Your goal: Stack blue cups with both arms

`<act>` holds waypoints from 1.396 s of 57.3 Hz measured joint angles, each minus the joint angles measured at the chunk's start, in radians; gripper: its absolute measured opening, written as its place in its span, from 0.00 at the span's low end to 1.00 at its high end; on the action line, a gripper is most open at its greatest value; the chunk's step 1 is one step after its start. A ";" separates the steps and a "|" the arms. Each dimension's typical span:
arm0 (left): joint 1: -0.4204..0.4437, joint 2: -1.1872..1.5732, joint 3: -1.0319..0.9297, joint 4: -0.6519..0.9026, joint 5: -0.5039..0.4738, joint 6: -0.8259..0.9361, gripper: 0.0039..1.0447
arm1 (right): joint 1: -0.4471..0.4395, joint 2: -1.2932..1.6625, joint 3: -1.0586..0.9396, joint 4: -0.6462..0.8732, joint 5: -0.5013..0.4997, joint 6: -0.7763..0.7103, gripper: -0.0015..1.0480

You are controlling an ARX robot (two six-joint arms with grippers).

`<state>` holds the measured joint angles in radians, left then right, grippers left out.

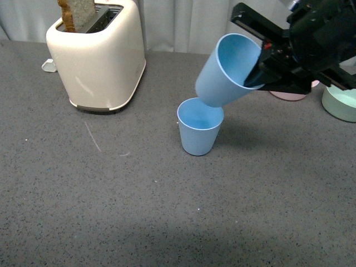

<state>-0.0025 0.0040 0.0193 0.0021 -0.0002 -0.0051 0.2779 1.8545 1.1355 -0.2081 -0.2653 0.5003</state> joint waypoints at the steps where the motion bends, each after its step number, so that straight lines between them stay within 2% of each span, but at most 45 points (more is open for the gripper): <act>1: 0.000 0.000 0.000 0.000 0.000 0.000 0.94 | 0.005 0.002 0.002 0.000 0.001 0.002 0.01; 10: 0.000 0.000 0.000 0.000 0.000 0.000 0.94 | 0.051 0.032 0.026 -0.001 0.028 0.013 0.01; 28: 0.000 0.000 0.000 0.000 0.000 0.000 0.94 | 0.078 0.068 0.049 -0.008 0.047 0.023 0.01; 32: 0.000 0.000 0.000 0.000 0.000 0.000 0.94 | 0.078 0.069 0.049 0.005 0.050 0.029 0.11; 40: 0.000 0.000 0.000 0.000 0.000 0.000 0.94 | 0.076 0.067 0.043 0.088 0.084 0.028 0.44; 46: 0.000 0.000 0.000 0.000 0.000 0.000 0.94 | 0.075 0.056 0.042 0.099 0.097 0.019 0.60; 50: 0.000 0.000 0.000 0.000 0.000 0.000 0.94 | 0.076 0.051 0.042 0.100 0.100 0.016 0.76; 51: 0.000 0.000 0.000 0.000 0.000 0.000 0.94 | 0.080 0.052 0.026 0.146 0.140 -0.006 0.77; 52: 0.000 0.000 0.000 0.000 0.001 0.000 0.94 | 0.083 0.053 0.018 0.169 0.155 -0.014 0.76; 53: 0.000 0.000 0.000 0.000 0.000 0.000 0.94 | 0.086 0.054 -0.032 0.304 0.250 -0.065 0.73; 56: 0.000 0.000 0.000 0.000 0.000 0.000 0.94 | 0.088 0.054 -0.122 0.531 0.405 -0.151 0.66; 58: 0.000 0.000 0.000 0.000 0.001 0.000 0.94 | 0.080 0.048 -0.255 0.805 0.525 -0.280 0.57; 62: 0.000 0.000 0.000 0.000 -0.002 0.000 0.94 | 0.049 0.015 -0.420 1.136 0.563 -0.388 0.46; 64: 0.000 0.000 0.000 -0.001 -0.003 0.000 0.94 | 0.034 -0.017 -0.474 1.230 0.558 -0.417 0.40; 69: 0.000 0.000 0.000 -0.001 -0.002 0.000 0.94 | -0.005 -0.129 -0.573 1.364 0.535 -0.460 0.27; 71: 0.000 0.000 0.000 -0.001 0.000 0.000 0.94 | -0.026 -0.192 -0.624 1.384 0.521 -0.474 0.18; 77: 0.000 0.000 0.000 -0.001 0.000 0.000 0.94 | -0.060 -0.266 -0.725 1.389 0.487 -0.488 0.01; 80: 0.000 0.000 0.000 -0.001 0.000 0.000 0.94 | -0.073 -0.294 -0.771 1.387 0.468 -0.495 0.01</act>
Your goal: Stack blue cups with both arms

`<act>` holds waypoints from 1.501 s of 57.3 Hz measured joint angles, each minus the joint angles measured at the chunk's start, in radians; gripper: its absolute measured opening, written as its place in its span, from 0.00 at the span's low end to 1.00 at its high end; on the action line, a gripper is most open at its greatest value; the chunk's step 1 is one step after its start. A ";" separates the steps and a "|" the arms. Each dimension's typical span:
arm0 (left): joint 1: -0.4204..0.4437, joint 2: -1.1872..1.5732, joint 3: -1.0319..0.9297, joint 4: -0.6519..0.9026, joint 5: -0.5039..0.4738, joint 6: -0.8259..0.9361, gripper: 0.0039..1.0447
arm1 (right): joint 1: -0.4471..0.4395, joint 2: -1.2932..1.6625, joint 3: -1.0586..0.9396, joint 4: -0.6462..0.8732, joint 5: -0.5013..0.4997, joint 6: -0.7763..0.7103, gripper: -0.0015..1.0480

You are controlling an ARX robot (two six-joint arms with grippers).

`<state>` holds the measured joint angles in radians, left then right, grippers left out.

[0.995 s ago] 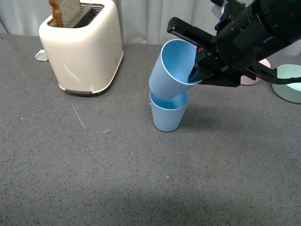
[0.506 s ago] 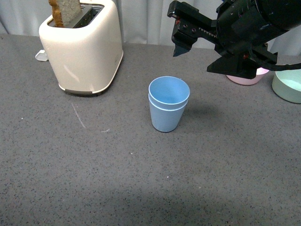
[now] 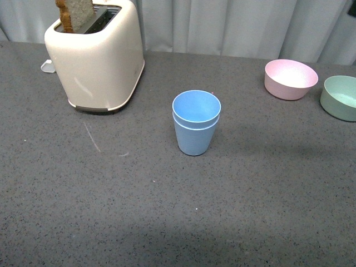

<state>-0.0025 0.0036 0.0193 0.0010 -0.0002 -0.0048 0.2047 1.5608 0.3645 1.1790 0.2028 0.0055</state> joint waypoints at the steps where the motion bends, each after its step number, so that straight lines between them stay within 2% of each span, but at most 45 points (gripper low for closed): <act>1: 0.000 0.000 0.000 0.000 0.000 0.000 0.94 | -0.003 -0.006 -0.008 -0.001 -0.004 0.000 0.01; 17: 0.000 0.000 0.000 0.000 0.000 0.000 0.94 | -0.075 -0.234 -0.176 -0.058 -0.069 -0.002 0.01; 34: 0.000 0.000 0.000 0.000 0.000 0.000 0.94 | -0.126 -0.481 -0.283 -0.198 -0.128 -0.002 0.01; 37: 0.000 0.000 0.000 0.000 0.000 0.000 0.94 | -0.163 -0.522 -0.295 -0.229 -0.183 -0.003 0.01; 42: 0.000 0.000 0.000 0.000 0.000 0.000 0.94 | -0.200 -0.606 -0.315 -0.290 -0.193 -0.002 0.01; 71: 0.000 0.000 0.000 0.000 0.000 0.000 0.94 | -0.202 -1.013 -0.362 -0.639 -0.201 -0.002 0.01; 86: 0.000 0.000 0.000 0.000 0.000 0.000 0.94 | -0.202 -1.144 -0.362 -0.762 -0.201 -0.002 0.01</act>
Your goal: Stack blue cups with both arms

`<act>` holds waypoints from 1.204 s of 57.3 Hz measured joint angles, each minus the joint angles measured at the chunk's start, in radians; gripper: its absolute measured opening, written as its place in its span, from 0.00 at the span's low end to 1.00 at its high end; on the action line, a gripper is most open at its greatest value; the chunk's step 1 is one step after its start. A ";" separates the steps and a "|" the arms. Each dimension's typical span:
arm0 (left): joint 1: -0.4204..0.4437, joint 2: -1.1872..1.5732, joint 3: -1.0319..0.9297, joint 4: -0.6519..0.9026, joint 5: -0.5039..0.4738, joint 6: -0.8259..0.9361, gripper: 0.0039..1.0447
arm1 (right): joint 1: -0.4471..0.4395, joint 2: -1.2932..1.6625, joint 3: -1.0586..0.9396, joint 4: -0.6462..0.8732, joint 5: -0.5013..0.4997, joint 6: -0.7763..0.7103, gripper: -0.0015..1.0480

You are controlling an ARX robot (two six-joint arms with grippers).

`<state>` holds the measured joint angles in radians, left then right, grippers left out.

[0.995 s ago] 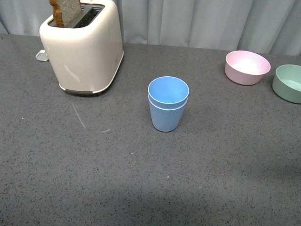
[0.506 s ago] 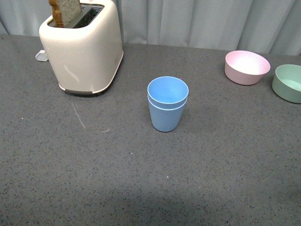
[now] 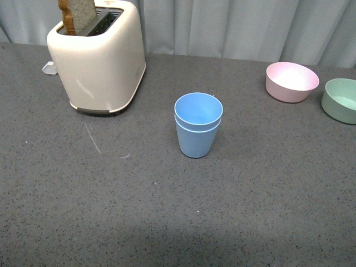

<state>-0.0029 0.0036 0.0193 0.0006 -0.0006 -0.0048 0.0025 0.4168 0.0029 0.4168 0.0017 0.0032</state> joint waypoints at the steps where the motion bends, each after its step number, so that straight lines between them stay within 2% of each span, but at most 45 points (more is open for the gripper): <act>1: 0.000 0.000 0.000 0.000 0.000 0.000 0.94 | 0.000 -0.010 0.000 -0.010 0.000 0.000 0.01; 43: 0.000 0.000 0.000 0.000 0.000 0.000 0.94 | 0.000 -0.241 0.000 -0.237 0.000 0.000 0.01; 50: 0.000 0.000 0.000 0.000 -0.001 0.000 0.94 | 0.000 -0.374 0.001 -0.404 -0.003 0.000 0.01; 55: 0.000 0.000 0.000 0.000 0.000 0.000 0.94 | 0.000 -0.411 0.001 -0.411 -0.003 -0.002 0.01; 61: 0.000 0.000 0.000 0.000 0.000 0.000 0.94 | 0.000 -0.412 0.001 -0.415 -0.003 -0.002 0.25; 69: 0.000 0.000 0.000 0.000 0.000 0.000 0.94 | 0.000 -0.413 0.001 -0.415 -0.003 -0.002 0.49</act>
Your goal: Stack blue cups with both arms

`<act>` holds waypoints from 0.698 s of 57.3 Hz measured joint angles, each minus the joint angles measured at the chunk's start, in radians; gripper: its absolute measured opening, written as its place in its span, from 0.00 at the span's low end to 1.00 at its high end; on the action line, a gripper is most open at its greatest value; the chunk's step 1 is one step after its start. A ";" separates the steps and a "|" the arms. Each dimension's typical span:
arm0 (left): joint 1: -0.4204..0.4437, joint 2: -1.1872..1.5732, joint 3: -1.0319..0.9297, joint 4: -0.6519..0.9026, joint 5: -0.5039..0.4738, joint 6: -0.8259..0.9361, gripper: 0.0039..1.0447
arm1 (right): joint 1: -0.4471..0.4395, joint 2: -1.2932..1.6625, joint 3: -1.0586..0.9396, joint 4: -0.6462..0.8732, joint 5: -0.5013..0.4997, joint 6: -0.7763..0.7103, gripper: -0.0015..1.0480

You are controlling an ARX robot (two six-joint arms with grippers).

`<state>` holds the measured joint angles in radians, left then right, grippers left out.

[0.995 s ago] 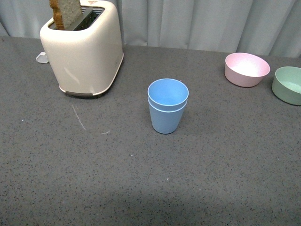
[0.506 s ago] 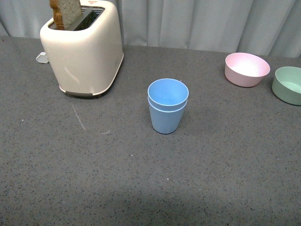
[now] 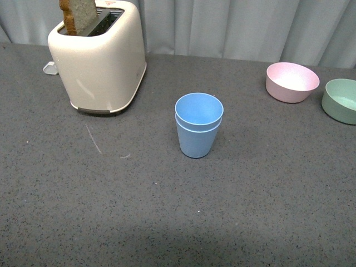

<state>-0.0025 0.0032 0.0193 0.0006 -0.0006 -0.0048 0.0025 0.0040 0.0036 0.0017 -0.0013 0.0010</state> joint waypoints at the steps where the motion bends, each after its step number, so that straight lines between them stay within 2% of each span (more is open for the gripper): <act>1: 0.000 0.000 0.000 0.000 0.000 0.000 0.94 | 0.000 0.000 0.000 0.000 0.000 0.000 0.52; 14: 0.000 0.000 0.000 0.000 0.000 0.000 0.94 | 0.000 0.000 0.000 0.000 0.000 0.001 0.92; 40: 0.000 0.000 0.000 0.000 0.000 0.000 0.94 | 0.000 0.000 0.000 0.000 0.000 0.000 0.91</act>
<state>-0.0025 0.0032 0.0193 0.0006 -0.0006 -0.0048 0.0025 0.0040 0.0036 0.0017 -0.0013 0.0013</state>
